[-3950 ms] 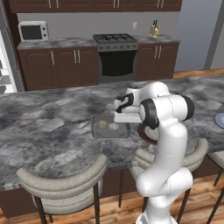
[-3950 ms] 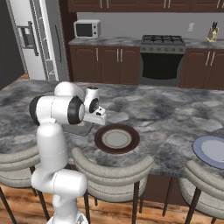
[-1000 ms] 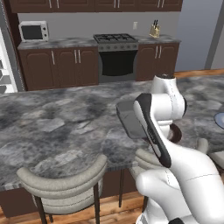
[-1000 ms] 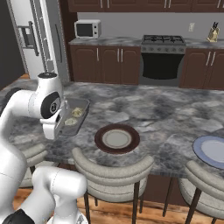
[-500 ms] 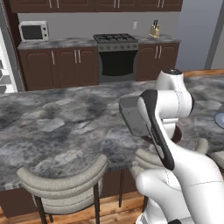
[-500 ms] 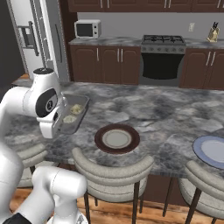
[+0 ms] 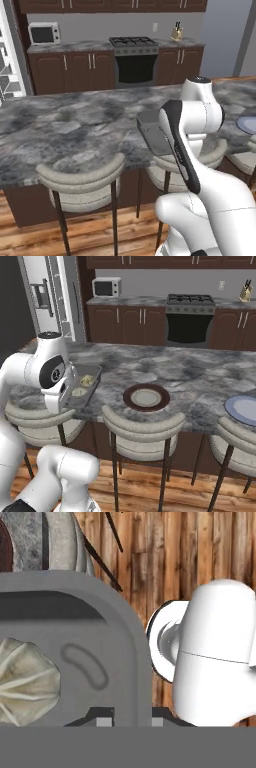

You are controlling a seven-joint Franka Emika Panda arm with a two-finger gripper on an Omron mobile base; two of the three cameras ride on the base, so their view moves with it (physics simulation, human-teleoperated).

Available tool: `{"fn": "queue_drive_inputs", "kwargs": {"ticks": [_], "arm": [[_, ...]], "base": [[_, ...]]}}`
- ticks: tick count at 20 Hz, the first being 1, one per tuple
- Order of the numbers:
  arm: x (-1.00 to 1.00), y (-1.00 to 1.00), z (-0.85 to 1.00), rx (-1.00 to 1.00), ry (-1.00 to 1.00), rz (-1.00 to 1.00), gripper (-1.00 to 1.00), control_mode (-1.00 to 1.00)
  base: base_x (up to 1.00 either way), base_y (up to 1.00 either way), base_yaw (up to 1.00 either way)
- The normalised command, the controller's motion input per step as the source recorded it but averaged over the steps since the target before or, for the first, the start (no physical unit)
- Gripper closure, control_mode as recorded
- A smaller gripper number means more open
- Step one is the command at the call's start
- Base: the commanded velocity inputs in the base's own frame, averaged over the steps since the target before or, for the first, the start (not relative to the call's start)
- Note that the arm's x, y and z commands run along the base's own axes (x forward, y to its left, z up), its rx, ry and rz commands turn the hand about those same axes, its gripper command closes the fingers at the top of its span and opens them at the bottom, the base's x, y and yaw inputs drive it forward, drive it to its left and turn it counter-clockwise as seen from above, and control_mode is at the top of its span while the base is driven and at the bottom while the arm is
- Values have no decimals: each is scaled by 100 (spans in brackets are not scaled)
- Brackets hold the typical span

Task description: Place two dumplings into each of the tupperware containers and then place the containers in the fridge.

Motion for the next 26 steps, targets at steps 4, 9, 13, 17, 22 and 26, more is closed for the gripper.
{"fn": "queue_drive_inputs", "kwargs": {"ticks": [4, 9, 13, 17, 22, 26], "arm": [[0, 0, 0, 0, 0, 0, 100, 100], [0, 0, 0, 0, 0, 0, 100, 100], [0, 0, 0, 0, 0, 0, 100, 100], [0, 0, 0, 0, 0, 0, 100, 100], [0, 0, 0, 0, 0, 0, 100, 100], [0, 0, 0, 0, 0, 0, 100, 100]], "base": [[-29, 69, 11], [0, 75, 10], [0, 71, 4], [0, 100, -10], [0, 92, -11], [-7, 100, -3]]}}
